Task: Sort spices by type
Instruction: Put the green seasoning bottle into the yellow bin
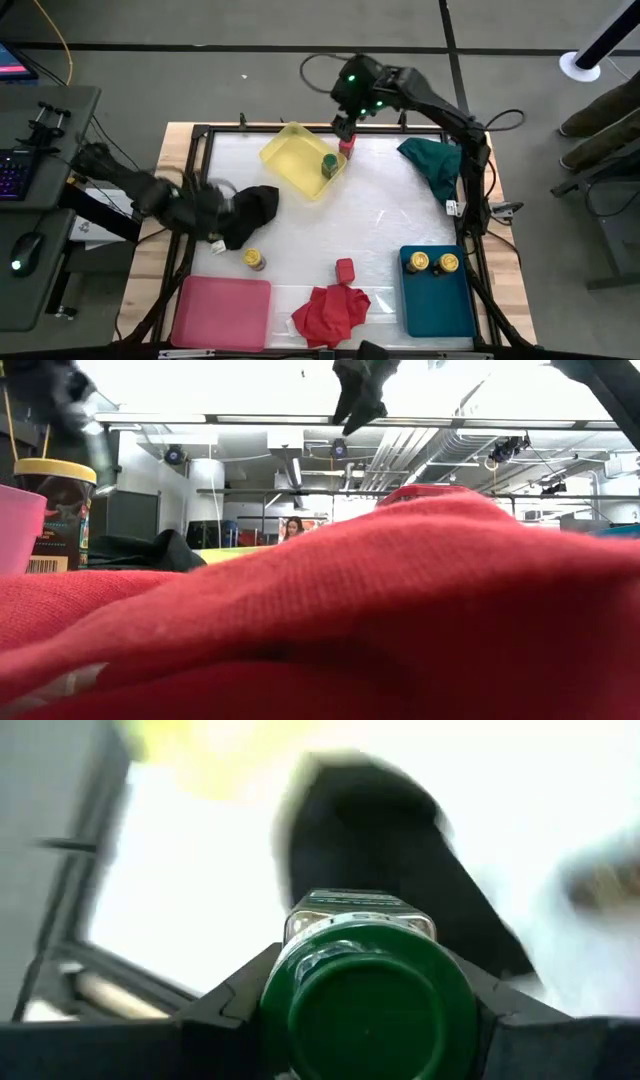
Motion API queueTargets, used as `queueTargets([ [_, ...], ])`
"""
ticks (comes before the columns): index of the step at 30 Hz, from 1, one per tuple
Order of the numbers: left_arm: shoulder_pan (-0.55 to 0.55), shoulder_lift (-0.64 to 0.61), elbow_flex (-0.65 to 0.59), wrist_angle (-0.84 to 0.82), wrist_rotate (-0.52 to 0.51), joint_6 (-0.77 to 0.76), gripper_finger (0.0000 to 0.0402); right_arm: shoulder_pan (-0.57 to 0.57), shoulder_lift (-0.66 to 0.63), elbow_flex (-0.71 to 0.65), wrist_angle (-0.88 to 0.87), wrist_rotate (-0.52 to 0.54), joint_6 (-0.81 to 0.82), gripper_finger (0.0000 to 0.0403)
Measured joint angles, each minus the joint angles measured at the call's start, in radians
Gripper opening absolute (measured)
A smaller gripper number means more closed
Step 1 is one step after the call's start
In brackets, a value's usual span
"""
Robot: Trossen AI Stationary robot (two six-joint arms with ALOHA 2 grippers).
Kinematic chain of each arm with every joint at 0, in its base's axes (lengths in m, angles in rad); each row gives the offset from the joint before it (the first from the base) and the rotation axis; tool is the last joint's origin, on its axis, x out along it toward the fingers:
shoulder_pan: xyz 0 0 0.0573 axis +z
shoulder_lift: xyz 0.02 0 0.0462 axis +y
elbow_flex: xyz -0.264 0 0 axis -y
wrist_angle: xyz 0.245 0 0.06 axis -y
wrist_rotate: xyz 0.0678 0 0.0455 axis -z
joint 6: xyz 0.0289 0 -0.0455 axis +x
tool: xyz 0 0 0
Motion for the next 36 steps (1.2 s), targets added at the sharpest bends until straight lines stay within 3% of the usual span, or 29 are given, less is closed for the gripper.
queueTargets([
  [3, 0.159, -0.016, 0.056, 0.126, -0.128, 0.122, 0.0166, -0.001, -0.027, -0.002, -0.002, 0.000, 0.051, 0.0252],
  [5, 0.283, 0.001, 0.064, 0.288, -0.128, 0.284, 0.0166, 0.005, -0.040, -0.002, -0.005, -0.003, 0.092, 0.0252],
  [11, 0.638, 0.206, 0.056, 0.804, 0.074, 0.660, 0.0166, 0.045, -0.060, -0.002, -0.004, -0.002, 0.200, 0.0252],
  [15, 0.825, 0.402, 0.065, 1.054, 0.276, 0.662, 0.0166, 0.090, -0.078, -0.003, -0.006, 0.009, 0.265, 0.0252],
  [22, 0.971, 0.674, 0.164, 1.041, 0.575, 0.486, 0.0166, 0.198, -0.148, -0.003, -0.075, 0.200, 0.416, 0.0252],
  [28, 0.996, 0.758, 0.226, 1.039, 0.593, 0.487, 0.0166, 0.278, -0.194, -0.003, -0.125, 0.338, 0.513, 0.0252],
  [36, 1.001, 0.840, 0.253, 1.015, 0.569, 0.476, 0.0166, 0.306, -0.214, -0.003, -0.138, 0.372, 0.522, 0.0252],
])
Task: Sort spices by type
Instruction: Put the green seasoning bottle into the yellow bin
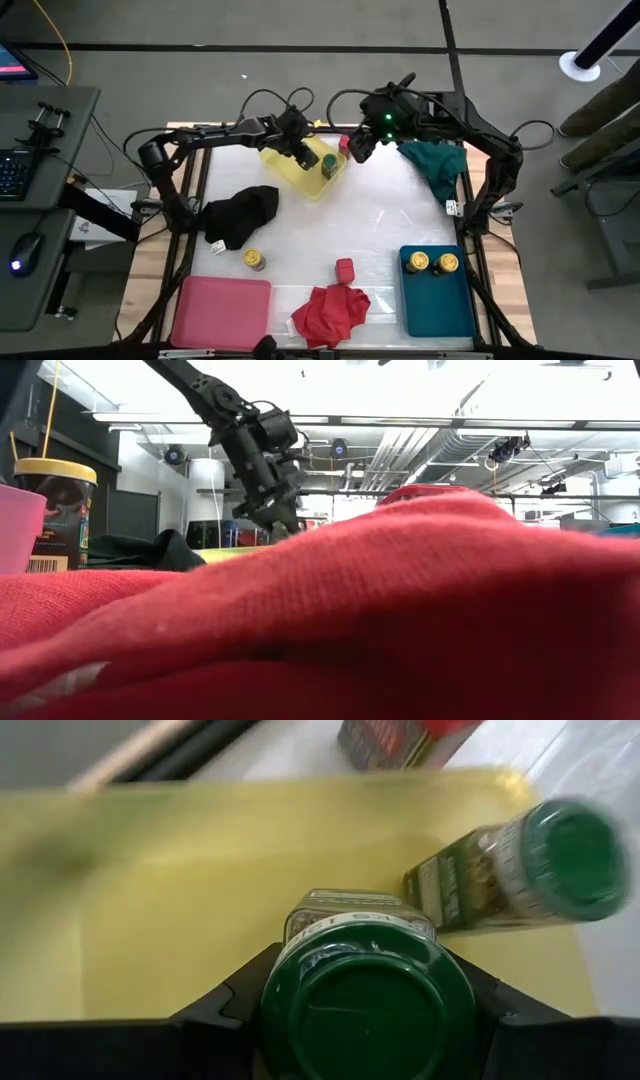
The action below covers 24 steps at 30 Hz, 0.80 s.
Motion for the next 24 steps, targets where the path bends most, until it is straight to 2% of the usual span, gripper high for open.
queueTargets([
  [8, -0.020, 0.022, -0.002, 0.046, -0.002, -0.015, 0.0193, -0.001, 0.000, 0.000, -0.001, 0.000, -0.011, 0.0252],
  [12, -0.030, 0.022, -0.001, 0.101, -0.001, -0.013, 0.0197, -0.001, 0.000, 0.000, -0.001, 0.000, -0.011, 0.0252],
  [24, -0.035, 0.022, -0.001, 0.092, -0.044, 0.009, 0.0208, -0.001, 0.000, 0.000, 0.000, -0.005, 0.000, 0.0252],
])
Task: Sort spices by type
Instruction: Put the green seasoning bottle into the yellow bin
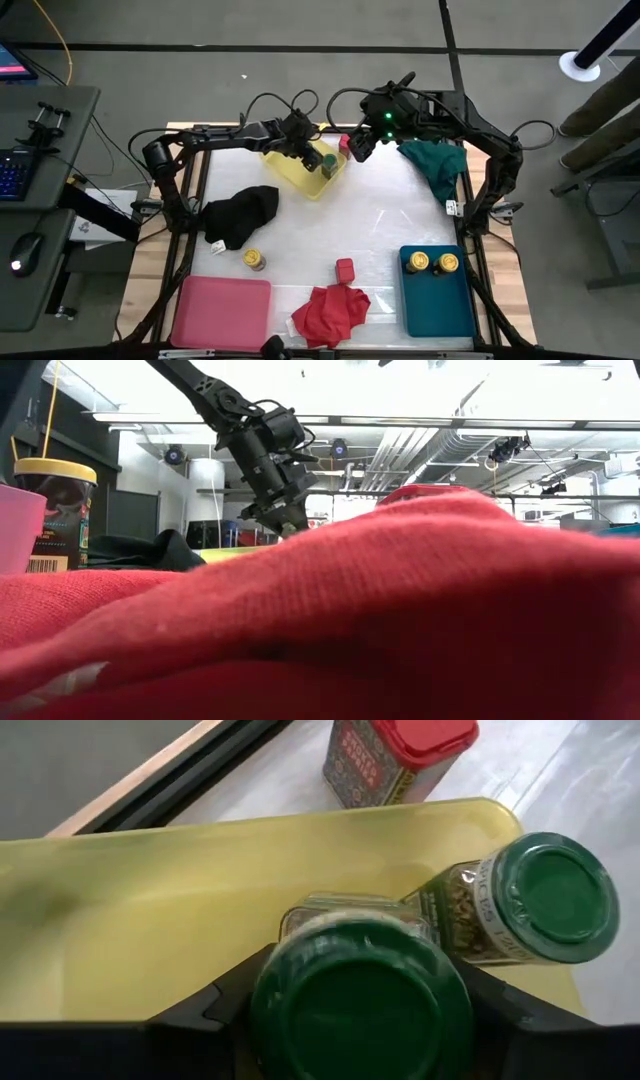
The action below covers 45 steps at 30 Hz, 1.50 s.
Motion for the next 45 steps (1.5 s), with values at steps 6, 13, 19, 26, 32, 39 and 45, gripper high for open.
queueTargets([
  [6, 0.000, 0.000, 0.000, -0.002, 0.000, 0.020, 0.0234, 0.000, 0.000, 0.000, 0.000, -0.002, 0.010, 0.0252],
  [13, 0.000, -0.003, 0.000, 0.009, -0.001, 0.040, 0.0260, 0.000, 0.000, 0.000, 0.000, -0.002, 0.023, 0.0252],
  [19, 0.043, -0.075, 0.064, -0.021, 0.001, 0.076, 0.0262, -0.002, 0.000, 0.000, 0.001, -0.002, 0.023, 0.0252],
  [26, 0.116, -0.156, 0.077, -0.106, -0.108, 0.207, 0.0248, -0.003, 0.000, 0.000, 0.008, -0.002, 0.024, 0.0252],
  [32, 0.156, -0.100, -0.040, -0.025, -0.092, 0.211, 0.0101, -0.004, 0.000, 0.000, 0.009, 0.014, 0.024, 0.0252],
  [39, 0.158, -0.089, -0.131, 0.126, -0.078, 0.114, 0.0007, -0.004, 0.000, 0.000, 0.009, 0.017, 0.045, 0.0252],
  [45, 0.156, -0.047, -0.136, 0.156, -0.038, 0.125, 0.0001, -0.004, 0.000, 0.000, 0.009, 0.017, 0.045, 0.0252],
])
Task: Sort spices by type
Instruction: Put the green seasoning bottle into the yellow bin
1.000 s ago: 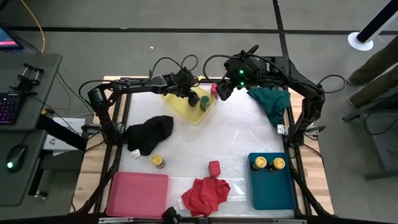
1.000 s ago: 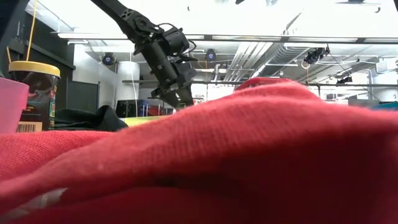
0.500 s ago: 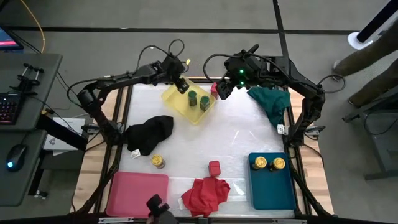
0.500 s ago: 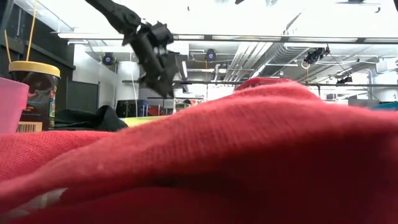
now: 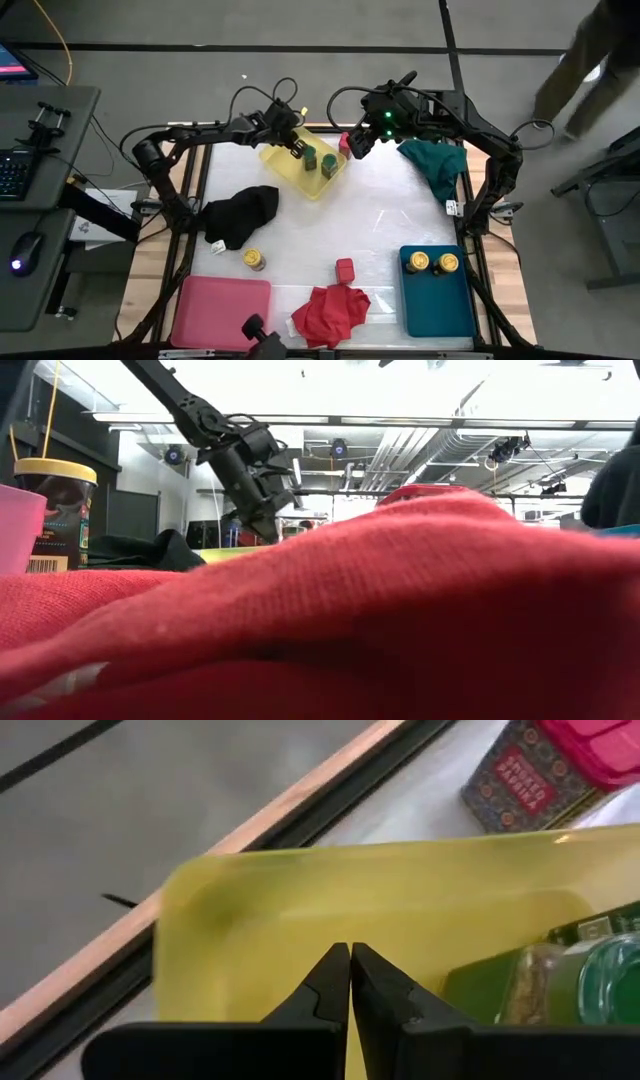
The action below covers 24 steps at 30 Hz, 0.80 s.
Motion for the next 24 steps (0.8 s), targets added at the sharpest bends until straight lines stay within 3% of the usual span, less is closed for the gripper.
queueTargets([
  [13, -0.002, 0.000, 0.000, 0.011, 0.099, 0.044, 0.0000, 0.000, 0.000, 0.000, 0.000, 0.000, 0.004, 0.0252],
  [24, -0.091, -0.009, 0.000, 0.003, 0.024, 0.311, 0.0000, 0.000, 0.000, 0.000, 0.000, 0.003, 0.000, 0.0252],
])
